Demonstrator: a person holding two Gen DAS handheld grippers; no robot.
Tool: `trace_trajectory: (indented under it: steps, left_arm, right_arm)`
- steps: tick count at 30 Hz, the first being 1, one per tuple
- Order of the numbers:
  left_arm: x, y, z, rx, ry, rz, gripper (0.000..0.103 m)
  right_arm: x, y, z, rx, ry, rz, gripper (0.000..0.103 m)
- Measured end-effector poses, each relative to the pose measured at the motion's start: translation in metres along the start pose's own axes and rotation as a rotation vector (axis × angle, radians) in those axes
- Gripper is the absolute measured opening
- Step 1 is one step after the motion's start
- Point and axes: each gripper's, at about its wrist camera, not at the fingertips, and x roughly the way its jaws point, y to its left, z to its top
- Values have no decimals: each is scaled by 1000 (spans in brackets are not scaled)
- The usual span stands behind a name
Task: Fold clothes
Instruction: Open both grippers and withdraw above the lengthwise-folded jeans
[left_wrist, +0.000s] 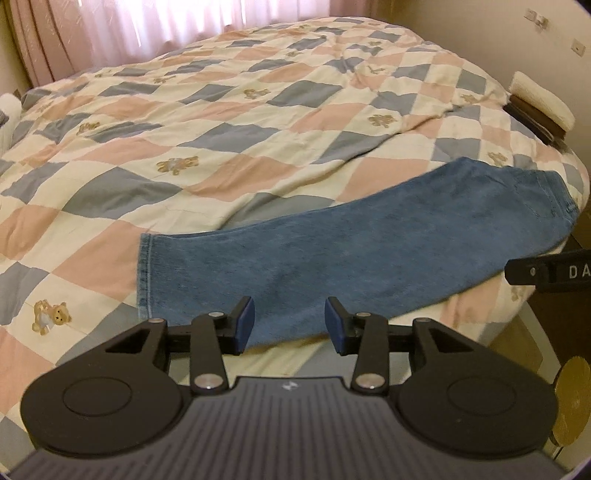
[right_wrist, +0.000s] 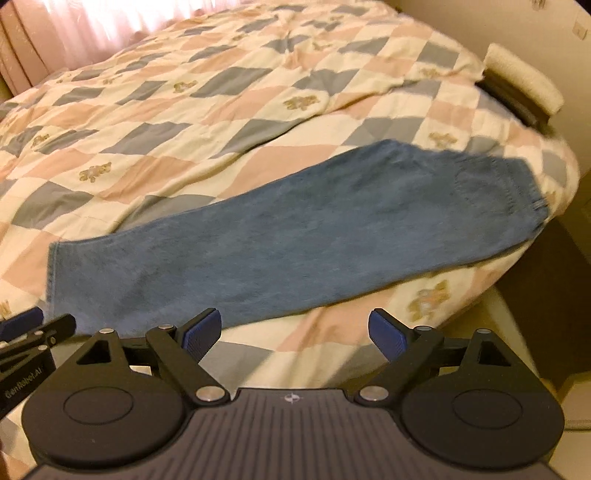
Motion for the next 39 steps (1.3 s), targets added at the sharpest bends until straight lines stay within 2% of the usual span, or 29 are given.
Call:
trace_trajectory:
  steps: [3, 9, 18, 27, 34, 39]
  left_arm:
    - [-12, -14, -4, 1, -18, 7, 40]
    - [-33, -31, -7, 1, -50, 32, 40]
    - [-45, -19, 1, -10, -70, 72, 42]
    - [-16, 32, 19, 38, -32, 38, 43]
    - [12, 76, 34, 84, 2, 1, 43]
    - [38, 111, 49, 158, 28, -42, 43]
  right_arm:
    - [-11, -6, -8, -68, -46, -48, 91]
    - [-27, -13, -15, -124, -103, -72, 92]
    - [-33, 1, -9, -179, -142, -82, 93]
    - [-14, 39, 5, -177, -114, -112, 94]
    - [11, 89, 17, -129, -55, -163, 94]
    - [30, 125, 24, -93, -11, -199, 94]
